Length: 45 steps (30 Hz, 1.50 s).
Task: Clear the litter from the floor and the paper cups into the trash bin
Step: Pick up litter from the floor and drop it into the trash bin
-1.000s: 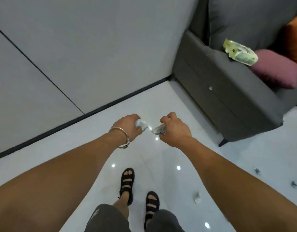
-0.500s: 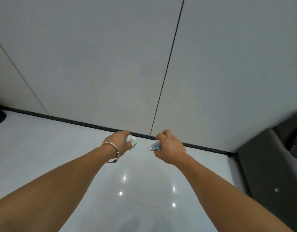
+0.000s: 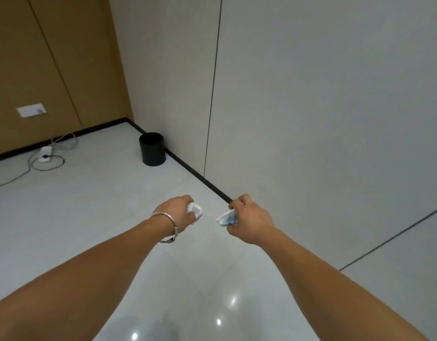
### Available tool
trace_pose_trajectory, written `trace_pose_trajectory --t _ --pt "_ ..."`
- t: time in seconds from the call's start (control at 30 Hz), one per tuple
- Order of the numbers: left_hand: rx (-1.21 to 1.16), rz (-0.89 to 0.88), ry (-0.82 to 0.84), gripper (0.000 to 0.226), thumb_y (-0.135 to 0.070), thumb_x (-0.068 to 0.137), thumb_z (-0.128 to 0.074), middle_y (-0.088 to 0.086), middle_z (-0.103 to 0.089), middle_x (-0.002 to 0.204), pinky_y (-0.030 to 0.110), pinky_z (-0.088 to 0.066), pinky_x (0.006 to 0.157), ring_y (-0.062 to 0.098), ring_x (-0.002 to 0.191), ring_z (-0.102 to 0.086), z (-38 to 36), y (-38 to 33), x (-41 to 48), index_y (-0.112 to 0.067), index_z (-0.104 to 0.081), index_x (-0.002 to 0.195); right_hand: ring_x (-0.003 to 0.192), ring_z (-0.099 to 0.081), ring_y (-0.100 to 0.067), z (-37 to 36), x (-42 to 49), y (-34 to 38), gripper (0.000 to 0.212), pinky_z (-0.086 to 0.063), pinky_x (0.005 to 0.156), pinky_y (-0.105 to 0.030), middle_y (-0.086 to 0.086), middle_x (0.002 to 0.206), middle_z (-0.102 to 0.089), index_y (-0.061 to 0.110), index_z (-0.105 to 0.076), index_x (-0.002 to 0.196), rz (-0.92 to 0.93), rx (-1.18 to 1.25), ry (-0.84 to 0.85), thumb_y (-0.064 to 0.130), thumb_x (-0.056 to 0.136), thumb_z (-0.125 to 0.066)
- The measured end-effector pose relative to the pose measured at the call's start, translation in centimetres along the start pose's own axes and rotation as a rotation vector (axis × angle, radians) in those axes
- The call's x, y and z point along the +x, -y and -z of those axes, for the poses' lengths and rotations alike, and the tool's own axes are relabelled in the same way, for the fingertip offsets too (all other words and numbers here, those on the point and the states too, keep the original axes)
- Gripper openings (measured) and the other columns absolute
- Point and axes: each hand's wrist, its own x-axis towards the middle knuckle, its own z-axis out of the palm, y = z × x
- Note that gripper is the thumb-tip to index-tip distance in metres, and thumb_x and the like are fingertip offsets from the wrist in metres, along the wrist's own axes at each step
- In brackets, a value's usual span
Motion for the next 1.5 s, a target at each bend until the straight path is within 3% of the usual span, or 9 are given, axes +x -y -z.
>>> trace_pose_trajectory --t 0.37,0.77,0.93,1.2,1.5 --pt "0.011 0.210 -0.039 0.041 -0.041 0.084 -0.053 0.000 -0.063 0.113 0.028 -0.046 0.078 0.021 0.097 -0.059 5.9 12.4 13.0 -0.027 -0.052 0.123 0.104 -0.057 -0.024 -1.3 24.2 7.7 0.055 -0.052 0.083 -0.037 0.001 0.131 -0.041 0.024 -0.048 0.131 0.217 0.005 0.060 0.039 0.082 -0.067" --pt "-0.019 0.430 -0.073 0.045 -0.039 0.087 -0.055 0.002 -0.061 0.120 0.027 -0.045 0.085 0.021 0.107 -0.058 13.9 25.6 28.9 -0.024 -0.049 0.129 0.103 -0.057 -0.024 -1.1 48.5 14.9 0.056 -0.046 0.077 -0.032 0.000 0.130 -0.039 0.025 -0.047 0.129 0.349 -0.028 0.149 0.041 0.080 -0.068" --pt "-0.039 0.381 -0.051 0.045 -0.038 0.087 -0.055 0.004 -0.060 0.122 0.028 -0.045 0.088 0.022 0.110 -0.057 17.1 32.3 38.2 -0.023 -0.049 0.130 0.108 -0.056 -0.026 -1.9 58.6 19.3 0.057 -0.048 0.087 -0.035 -0.001 0.132 -0.039 0.024 -0.047 0.130 0.298 -0.023 0.150 0.041 0.080 -0.069" --pt "-0.064 0.270 -0.029 0.045 -0.037 0.087 -0.056 0.006 -0.062 0.118 0.032 -0.048 0.087 0.024 0.105 -0.058 24.7 40.1 52.6 -0.020 -0.050 0.129 0.107 -0.057 -0.023 -0.5 72.1 24.8 0.054 -0.050 0.088 -0.033 0.000 0.133 -0.040 0.024 -0.049 0.129 0.184 0.026 0.116 0.040 0.082 -0.070" --pt "-0.068 0.214 0.059 0.045 -0.037 0.087 -0.057 0.005 -0.061 0.121 0.030 -0.046 0.088 0.024 0.108 -0.057 27.2 44.4 69.9 -0.021 -0.050 0.129 0.108 -0.057 -0.025 -1.6 89.2 24.8 0.052 -0.048 0.089 -0.032 -0.002 0.129 -0.043 0.022 -0.049 0.126 0.142 0.043 0.141 0.040 0.082 -0.069"
